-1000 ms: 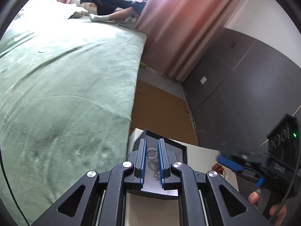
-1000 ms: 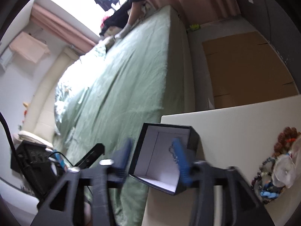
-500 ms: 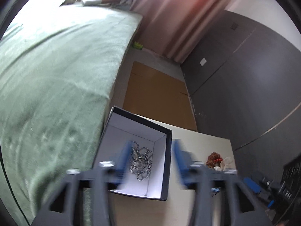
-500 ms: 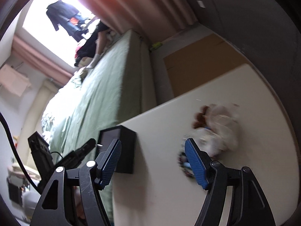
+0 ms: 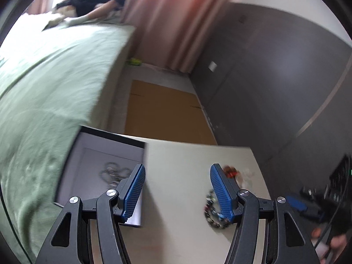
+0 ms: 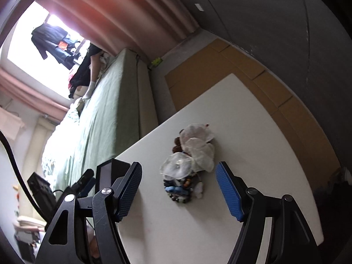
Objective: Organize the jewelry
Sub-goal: 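Grasp the blue flower bracelet with the left gripper, then grasp the white translucent pouch with the right gripper while the left lifts the blue bracelet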
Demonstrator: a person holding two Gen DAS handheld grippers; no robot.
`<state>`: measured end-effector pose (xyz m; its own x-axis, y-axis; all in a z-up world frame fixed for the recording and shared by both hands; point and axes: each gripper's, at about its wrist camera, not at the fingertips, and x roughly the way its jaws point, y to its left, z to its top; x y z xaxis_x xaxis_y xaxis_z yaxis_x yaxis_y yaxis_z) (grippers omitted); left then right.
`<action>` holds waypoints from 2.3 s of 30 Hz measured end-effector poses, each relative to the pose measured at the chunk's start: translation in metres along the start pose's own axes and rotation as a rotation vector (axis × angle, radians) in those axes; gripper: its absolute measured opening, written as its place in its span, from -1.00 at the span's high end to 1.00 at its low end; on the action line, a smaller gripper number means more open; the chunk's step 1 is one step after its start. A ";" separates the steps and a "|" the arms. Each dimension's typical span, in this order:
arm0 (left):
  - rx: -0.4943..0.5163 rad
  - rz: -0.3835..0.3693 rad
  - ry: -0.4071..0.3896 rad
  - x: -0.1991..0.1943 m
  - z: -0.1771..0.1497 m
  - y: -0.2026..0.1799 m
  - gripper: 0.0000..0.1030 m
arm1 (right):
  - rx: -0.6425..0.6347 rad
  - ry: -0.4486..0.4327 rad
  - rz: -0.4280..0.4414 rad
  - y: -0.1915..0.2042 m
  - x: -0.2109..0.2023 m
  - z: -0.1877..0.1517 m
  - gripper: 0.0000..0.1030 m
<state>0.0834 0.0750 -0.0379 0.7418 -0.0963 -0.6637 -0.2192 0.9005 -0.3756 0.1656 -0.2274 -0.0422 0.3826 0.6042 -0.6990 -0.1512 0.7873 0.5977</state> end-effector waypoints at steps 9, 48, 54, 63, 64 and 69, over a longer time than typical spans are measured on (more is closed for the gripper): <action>0.146 -0.051 0.079 0.030 -0.027 -0.055 -0.07 | 0.101 0.020 -0.021 -0.036 0.000 0.001 -0.37; 0.228 -0.114 0.169 0.038 -0.053 -0.070 0.37 | -0.011 0.128 -0.022 -0.018 0.074 0.008 -0.32; 0.218 -0.110 0.154 0.030 -0.049 -0.059 0.37 | -0.042 0.153 -0.025 -0.005 0.094 0.006 -0.14; 0.197 -0.106 0.134 0.021 -0.041 -0.048 0.37 | -0.078 0.143 -0.014 0.016 0.104 0.001 -0.14; 0.195 -0.106 0.134 0.020 -0.041 -0.046 0.37 | -0.081 0.143 -0.028 0.016 0.107 0.003 -0.14; 0.193 -0.106 0.136 0.017 -0.041 -0.042 0.37 | -0.114 0.109 -0.043 0.024 0.110 0.006 -0.01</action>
<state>0.0795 0.0183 -0.0599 0.6596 -0.2388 -0.7127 -0.0100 0.9453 -0.3260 0.2098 -0.1424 -0.1024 0.2906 0.5748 -0.7650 -0.2418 0.8176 0.5225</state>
